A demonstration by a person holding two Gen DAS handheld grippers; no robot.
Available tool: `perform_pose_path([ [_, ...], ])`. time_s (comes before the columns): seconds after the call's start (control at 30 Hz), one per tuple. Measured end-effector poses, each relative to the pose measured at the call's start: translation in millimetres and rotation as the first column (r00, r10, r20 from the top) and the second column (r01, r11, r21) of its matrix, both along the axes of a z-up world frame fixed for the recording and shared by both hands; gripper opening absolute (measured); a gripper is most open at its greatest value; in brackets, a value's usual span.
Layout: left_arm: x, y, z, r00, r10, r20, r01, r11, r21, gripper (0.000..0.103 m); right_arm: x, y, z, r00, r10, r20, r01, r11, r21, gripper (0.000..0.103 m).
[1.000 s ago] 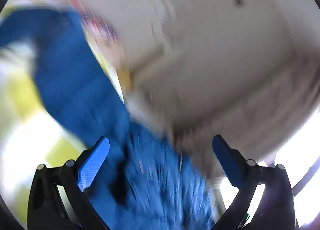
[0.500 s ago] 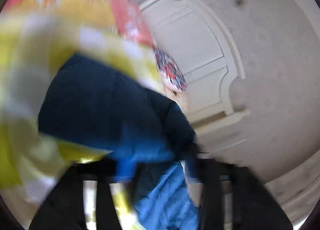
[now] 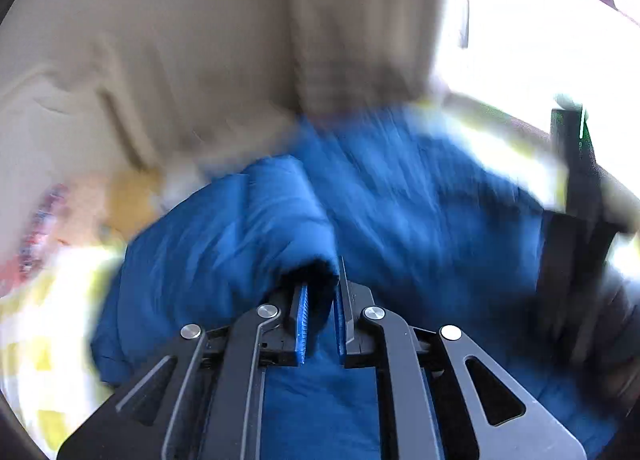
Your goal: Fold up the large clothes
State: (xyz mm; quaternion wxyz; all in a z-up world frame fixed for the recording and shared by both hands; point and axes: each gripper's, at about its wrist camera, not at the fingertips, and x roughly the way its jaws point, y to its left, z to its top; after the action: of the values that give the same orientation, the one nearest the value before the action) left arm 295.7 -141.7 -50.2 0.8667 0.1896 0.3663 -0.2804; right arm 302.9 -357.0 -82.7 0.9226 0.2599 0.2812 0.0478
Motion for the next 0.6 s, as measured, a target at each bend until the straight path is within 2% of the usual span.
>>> perform_pose_path([
  [0.07,-2.0,-5.2,-28.1,0.999,0.027,-0.027,-0.026,0.999,0.020,0.010,-1.6,-1.9,-0.3,1.000,-0.008,0.005,0.008,1.000,0.009,0.089],
  [0.1,-6.9,2.4,-32.3,0.999,0.035,-0.024,-0.035,0.999,0.008,0.010,-1.9,-2.6,-0.5,1.000,-0.009,0.007,0.009,1.000,0.013,0.089],
  [0.2,-13.1,30.4,-14.7,0.997,0.074,-0.020,-0.076,0.992,-0.101,0.010,-0.3,-2.6,-0.8,1.000,-0.004,0.003,0.004,1.000,0.014,0.089],
  [0.27,-24.1,61.7,5.2,0.990,0.132,0.048,-0.119,0.970,-0.214,0.010,0.2,-1.0,-0.5,1.000,0.001,0.003,-0.001,1.000,0.006,0.089],
  [0.3,-32.0,87.8,17.2,0.977,0.197,0.077,-0.167,0.943,-0.289,0.012,0.3,-0.6,-0.5,1.000,0.003,0.003,-0.003,1.000,0.003,0.089],
  [0.33,-16.7,111.8,16.2,0.963,0.256,0.081,-0.216,0.918,-0.331,0.014,0.1,0.3,-0.6,1.000,0.003,0.002,-0.003,1.000,0.001,0.089],
  [0.37,-15.7,141.3,20.1,0.931,0.360,0.066,-0.312,0.873,-0.375,0.018,0.3,0.5,-0.6,1.000,0.002,0.002,-0.002,1.000,0.000,0.089],
  [0.4,-13.6,166.1,18.5,0.892,0.450,0.035,-0.405,0.832,-0.379,0.023,0.3,0.7,-0.4,1.000,0.002,0.003,-0.002,1.000,-0.002,0.089],
  [0.43,-8.3,182.3,11.8,0.857,0.514,-0.007,-0.480,0.795,-0.370,0.023,0.4,1.4,-0.3,1.000,0.003,0.003,-0.003,1.000,-0.004,0.089],
  [0.47,-3.4,204.2,1.2,0.829,0.553,-0.084,-0.543,0.758,-0.361,0.023,0.6,2.2,0.1,1.000,0.005,0.003,-0.005,1.000,-0.010,0.089],
  [0.53,5.4,217.4,-13.7,0.802,0.574,-0.163,-0.592,0.733,-0.335,0.023,1.4,7.0,1.3,1.000,0.017,0.004,-0.017,0.999,-0.036,0.089],
  [0.6,7.6,214.4,-24.0,0.801,0.572,-0.176,-0.597,0.742,-0.305,0.023,2.4,13.8,3.3,1.000,0.029,0.005,-0.029,0.997,-0.074,0.089],
])
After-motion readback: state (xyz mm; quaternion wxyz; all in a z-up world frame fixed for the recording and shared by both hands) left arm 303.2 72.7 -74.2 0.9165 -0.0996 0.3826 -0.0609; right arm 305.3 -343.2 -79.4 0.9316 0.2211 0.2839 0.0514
